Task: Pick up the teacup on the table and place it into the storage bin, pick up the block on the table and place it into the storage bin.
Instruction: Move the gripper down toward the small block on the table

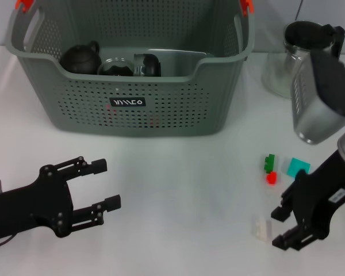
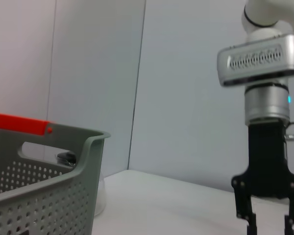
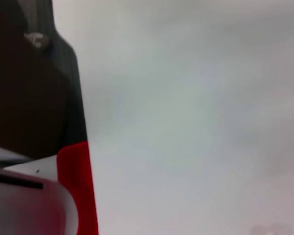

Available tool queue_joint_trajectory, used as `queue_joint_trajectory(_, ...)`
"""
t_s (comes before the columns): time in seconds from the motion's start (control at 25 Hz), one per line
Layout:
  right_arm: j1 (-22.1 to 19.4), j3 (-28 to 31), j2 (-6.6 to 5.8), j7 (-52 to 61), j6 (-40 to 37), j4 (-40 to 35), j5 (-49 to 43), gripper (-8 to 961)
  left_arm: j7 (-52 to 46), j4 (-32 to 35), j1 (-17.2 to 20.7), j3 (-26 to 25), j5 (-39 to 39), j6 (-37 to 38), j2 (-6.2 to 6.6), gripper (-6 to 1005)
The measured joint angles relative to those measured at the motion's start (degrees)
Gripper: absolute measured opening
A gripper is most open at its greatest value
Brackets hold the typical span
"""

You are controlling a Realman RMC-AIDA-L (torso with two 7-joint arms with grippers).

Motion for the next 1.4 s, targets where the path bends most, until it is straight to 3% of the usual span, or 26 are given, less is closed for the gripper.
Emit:
queue_joint_trajectory(0.36, -1.44, -5.45, 0.02, 0.25, 8.20, 4.12, -2.80, 529, 0.04, -0.67, -0.44, -0.11, -0.16, -0.01, -0.08, 731)
queue_joint_trajectory(0.68, -1.10, -6.63, 0.00, 0.43, 12.74, 7.72, -4.82, 535, 0.05, -0.67, -0.49, -0.15, -0.15, -0.34, -0.20, 731)
queue_joint_trajectory(1.4, -0.11, -8.89, 0.10, 0.86, 13.84, 9.95, -5.57, 578, 0.05, -0.76, -0.47, -0.15, -0.05, -0.91, -0.54, 731)
